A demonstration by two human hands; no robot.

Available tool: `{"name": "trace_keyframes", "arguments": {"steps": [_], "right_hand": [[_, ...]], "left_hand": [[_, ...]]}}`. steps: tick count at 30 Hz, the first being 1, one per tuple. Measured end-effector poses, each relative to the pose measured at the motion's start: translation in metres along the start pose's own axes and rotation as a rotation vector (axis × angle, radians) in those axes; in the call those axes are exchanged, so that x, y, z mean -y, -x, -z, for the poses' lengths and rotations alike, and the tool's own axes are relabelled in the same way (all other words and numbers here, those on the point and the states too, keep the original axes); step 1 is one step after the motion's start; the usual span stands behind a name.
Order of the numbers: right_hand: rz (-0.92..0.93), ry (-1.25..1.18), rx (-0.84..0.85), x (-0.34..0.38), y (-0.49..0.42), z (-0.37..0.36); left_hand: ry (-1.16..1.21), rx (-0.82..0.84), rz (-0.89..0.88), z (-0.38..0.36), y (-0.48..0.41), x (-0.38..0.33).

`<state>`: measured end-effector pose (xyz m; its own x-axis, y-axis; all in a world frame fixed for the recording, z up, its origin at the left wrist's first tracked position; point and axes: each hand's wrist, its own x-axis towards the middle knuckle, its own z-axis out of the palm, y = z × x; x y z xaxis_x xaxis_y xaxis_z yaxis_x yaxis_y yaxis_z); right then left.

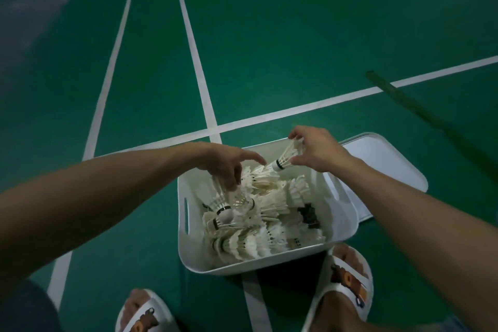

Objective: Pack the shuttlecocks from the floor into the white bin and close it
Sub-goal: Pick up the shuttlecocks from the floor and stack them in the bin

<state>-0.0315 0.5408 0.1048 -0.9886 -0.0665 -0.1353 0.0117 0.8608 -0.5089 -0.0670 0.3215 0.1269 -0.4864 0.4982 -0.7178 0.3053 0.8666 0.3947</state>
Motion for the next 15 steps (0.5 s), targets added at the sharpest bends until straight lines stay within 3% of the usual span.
{"name": "trace_keyframes", "arguments": {"steps": [15], "right_hand": [[-0.058, 0.093, -0.067, -0.023, -0.007, -0.024]], "left_hand": [[-0.319, 0.221, 0.077, 0.014, -0.068, -0.023]]}}
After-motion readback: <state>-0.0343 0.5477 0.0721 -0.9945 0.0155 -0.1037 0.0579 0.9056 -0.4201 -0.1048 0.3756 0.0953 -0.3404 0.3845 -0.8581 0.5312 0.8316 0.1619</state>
